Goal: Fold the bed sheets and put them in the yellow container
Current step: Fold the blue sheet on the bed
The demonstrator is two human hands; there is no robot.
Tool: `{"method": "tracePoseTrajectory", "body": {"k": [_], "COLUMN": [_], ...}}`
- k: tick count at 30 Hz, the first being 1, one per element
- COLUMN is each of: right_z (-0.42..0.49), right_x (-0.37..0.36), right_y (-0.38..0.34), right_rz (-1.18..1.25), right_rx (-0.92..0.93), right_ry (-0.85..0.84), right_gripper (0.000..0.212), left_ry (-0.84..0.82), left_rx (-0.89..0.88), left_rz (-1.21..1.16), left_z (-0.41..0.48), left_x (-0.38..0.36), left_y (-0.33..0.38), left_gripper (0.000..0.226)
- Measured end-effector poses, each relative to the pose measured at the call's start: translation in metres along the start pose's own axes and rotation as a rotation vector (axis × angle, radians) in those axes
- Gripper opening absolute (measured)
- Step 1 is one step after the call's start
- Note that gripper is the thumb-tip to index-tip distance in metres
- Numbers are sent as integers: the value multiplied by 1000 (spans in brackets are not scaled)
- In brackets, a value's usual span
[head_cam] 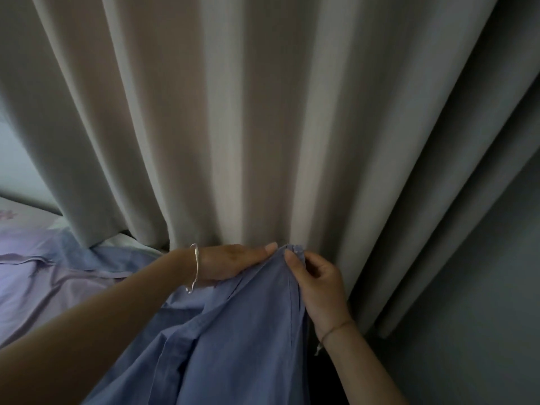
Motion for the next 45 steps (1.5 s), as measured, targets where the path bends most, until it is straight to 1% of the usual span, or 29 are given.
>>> {"method": "tracePoseTrajectory", "body": {"k": [1,3,4,5,7,9,10,11,12,14,15,16,17,18,19,21,22,23,25,27,28,30,31,33,34,36,39,43,45], "right_z": [2,3,3,3,-4,-11,-11,-11,-9,-4,-1,1,2,3,2,1,0,0,4,13,19,33,37,47,51,56,59,57,54], "right_x": [3,9,12,12,5,-1,-3,-4,-4,-1,2,5,8,12,15,17,15,12,5,3,6,21,32,52,60,72,81,86,90], "right_y": [0,8,15,24,43,54,54,54,53,54,56,56,59,63,68,79,84,90,104,126,140,177,195,237,255,285,314,337,336], "right_rz": [-5,-5,6,14,-65,-164,-168,-141,-106,-37,-12,10,29,43,59,81,80,77,92,103,88,13,-48,-135,-159,-199,-201,-207,-239], "right_rx": [22,12,-20,-72,-203,-235,-216,-191,-174,-166,-164,-159,-159,-167,-182,-220,-238,-256,-282,-325,-336,-358,-379,-432,-454,-491,-511,-560,-543], "right_ry": [19,70,92,92,4,-71,-72,-61,-38,34,65,84,95,103,109,82,51,20,-2,31,60,133,163,193,197,186,185,169,180], "right_gripper": [13,10,11,17,24,23,26,28,28,25,24,23,22,22,21,23,28,33,35,35,33,23,21,20,20,21,21,18,14], "left_ry": [27,171,217,271,321,341,364,392,412,424,417,413,445,504,567,624,568,476,302,268,280,419,459,500,491,533,645,759,843], "left_rx": [-36,-137,-173,-212,-242,-231,-227,-205,-166,-122,-129,-154,-209,-225,-218,-153,-102,-42,55,93,81,56,46,71,95,59,-3,68,100], "left_rz": [68,143,130,116,89,53,61,75,101,107,81,74,76,89,68,23,22,6,-29,0,70,466,587,627,631,614,503,462,361], "left_z": [0,7,11,12,16,18,18,18,18,16,15,13,10,7,6,11,19,28,44,59,69,93,102,130,141,160,168,164,151], "left_x": [0,9,11,13,18,23,26,28,27,13,2,-9,-16,-17,-10,22,41,60,86,96,95,85,71,45,31,20,15,14,17], "left_y": [3,2,-1,0,-5,-11,-15,-22,-34,-58,-70,-81,-88,-98,-109,-134,-146,-154,-153,-139,-132,-108,-114,-153,-170,-191,-207,-231,-238], "left_gripper": [54,71,71,64,53,64,72,75,70,40,27,26,35,50,61,70,68,61,49,40,43,52,51,54,55,49,27,17,19]}}
Point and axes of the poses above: each hand's wrist, its own z-axis towards the middle knuckle, its own x-axis out of the back of the hand, y = z × x, the point moved 9 cm from there along z, towards the middle knuckle, and after that the axes turned 8 degrees about y, right-handed, at the moved point
